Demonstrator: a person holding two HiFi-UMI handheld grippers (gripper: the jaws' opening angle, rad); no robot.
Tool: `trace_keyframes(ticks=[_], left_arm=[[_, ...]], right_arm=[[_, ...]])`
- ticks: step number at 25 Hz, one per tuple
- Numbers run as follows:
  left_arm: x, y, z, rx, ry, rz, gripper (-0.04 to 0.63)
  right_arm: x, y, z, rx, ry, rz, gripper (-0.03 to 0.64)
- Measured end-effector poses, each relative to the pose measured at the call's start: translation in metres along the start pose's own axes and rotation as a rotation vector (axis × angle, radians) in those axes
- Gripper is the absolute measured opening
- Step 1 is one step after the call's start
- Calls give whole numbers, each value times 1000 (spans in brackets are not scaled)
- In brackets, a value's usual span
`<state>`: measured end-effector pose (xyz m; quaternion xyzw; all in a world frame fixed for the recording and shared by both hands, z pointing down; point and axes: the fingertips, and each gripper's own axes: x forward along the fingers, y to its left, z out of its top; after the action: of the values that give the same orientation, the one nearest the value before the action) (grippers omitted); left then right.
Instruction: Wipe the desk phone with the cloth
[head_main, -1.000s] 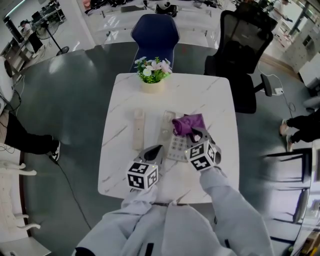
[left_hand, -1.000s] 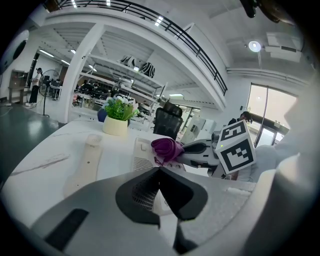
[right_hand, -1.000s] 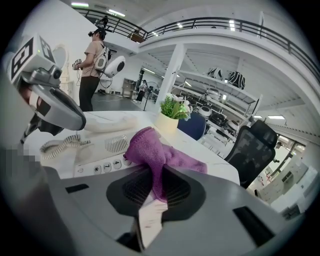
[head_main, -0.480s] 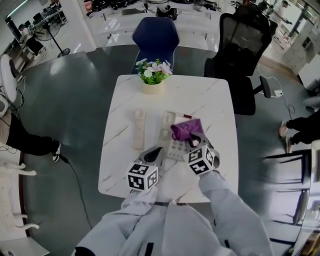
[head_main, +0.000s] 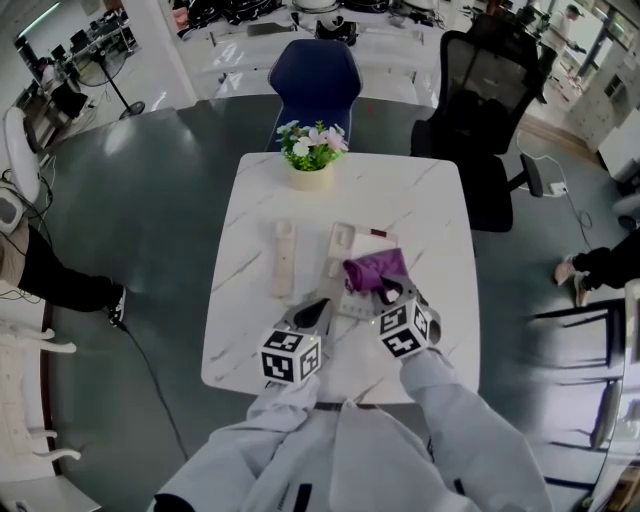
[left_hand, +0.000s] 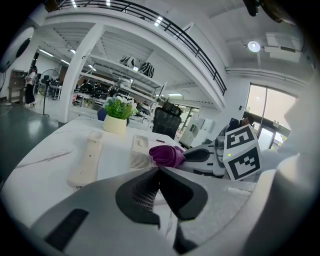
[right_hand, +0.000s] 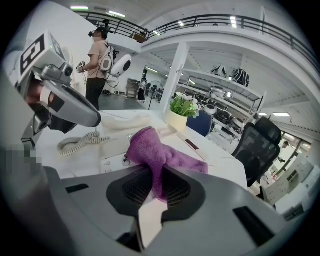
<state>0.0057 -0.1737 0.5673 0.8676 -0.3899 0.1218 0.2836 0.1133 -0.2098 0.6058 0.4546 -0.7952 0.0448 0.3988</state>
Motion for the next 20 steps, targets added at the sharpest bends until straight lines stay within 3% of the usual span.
trace_keyframes(ticks=[20], left_arm=[[-15, -8, -15, -12, 8, 6, -2]], right_arm=[[-15, 37, -16, -23, 18, 59, 40]])
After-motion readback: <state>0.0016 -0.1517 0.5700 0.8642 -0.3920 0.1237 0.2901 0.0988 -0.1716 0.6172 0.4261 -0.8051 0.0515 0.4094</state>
